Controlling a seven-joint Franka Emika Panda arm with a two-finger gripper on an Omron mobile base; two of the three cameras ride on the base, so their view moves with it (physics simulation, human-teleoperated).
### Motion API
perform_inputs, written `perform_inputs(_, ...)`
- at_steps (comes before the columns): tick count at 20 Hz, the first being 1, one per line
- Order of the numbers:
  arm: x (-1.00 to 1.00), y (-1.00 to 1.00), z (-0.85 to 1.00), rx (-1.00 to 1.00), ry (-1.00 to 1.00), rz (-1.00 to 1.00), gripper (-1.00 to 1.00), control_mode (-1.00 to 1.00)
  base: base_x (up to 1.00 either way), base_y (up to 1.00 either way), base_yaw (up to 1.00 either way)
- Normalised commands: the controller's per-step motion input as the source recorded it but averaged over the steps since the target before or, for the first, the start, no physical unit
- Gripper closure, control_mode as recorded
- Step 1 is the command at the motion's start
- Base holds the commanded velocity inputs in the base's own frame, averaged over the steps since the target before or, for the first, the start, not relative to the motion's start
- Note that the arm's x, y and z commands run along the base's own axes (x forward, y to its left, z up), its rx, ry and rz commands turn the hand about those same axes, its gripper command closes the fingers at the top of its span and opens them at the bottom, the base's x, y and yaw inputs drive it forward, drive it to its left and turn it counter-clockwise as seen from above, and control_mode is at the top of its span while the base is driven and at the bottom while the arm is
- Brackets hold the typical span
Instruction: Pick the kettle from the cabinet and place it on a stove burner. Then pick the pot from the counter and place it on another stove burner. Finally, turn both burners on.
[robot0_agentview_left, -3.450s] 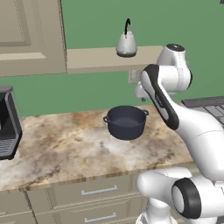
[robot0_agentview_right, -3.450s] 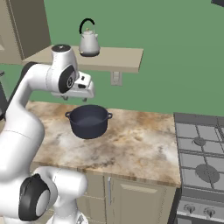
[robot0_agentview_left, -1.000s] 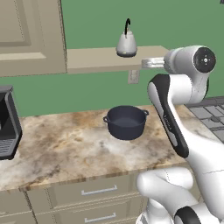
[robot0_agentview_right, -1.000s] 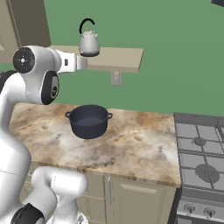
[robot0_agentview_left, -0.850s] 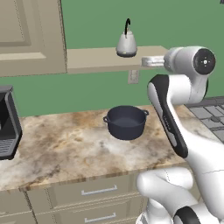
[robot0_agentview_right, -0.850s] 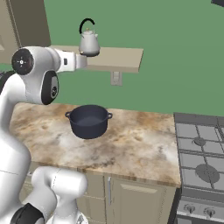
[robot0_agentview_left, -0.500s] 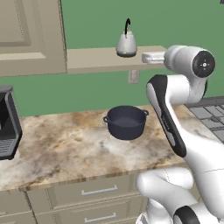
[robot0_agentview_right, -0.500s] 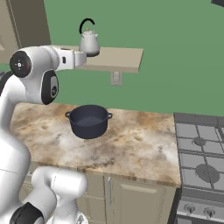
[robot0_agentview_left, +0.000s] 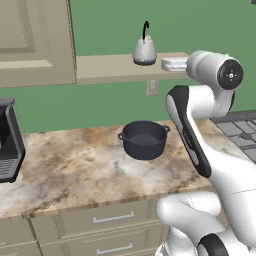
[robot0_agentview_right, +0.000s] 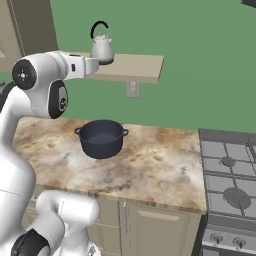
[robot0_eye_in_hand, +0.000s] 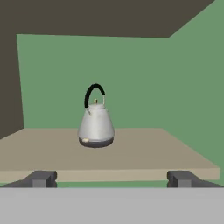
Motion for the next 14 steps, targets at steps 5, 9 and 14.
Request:
perform_inputs(5, 0.14, 0.06, 0.08, 0.0, 0.0, 0.0, -1.0, -1.0, 0.0, 0.0, 0.0)
perform_inputs(9, 0.13, 0.14, 0.13, 0.0, 0.0, -0.01, -1.0, -1.0, 0.0, 0.0, 0.0)
perform_inputs(14, 0.07, 0.12, 0.13, 0.0, 0.0, -0.02, -1.0, -1.0, 0.0, 0.0, 0.0)
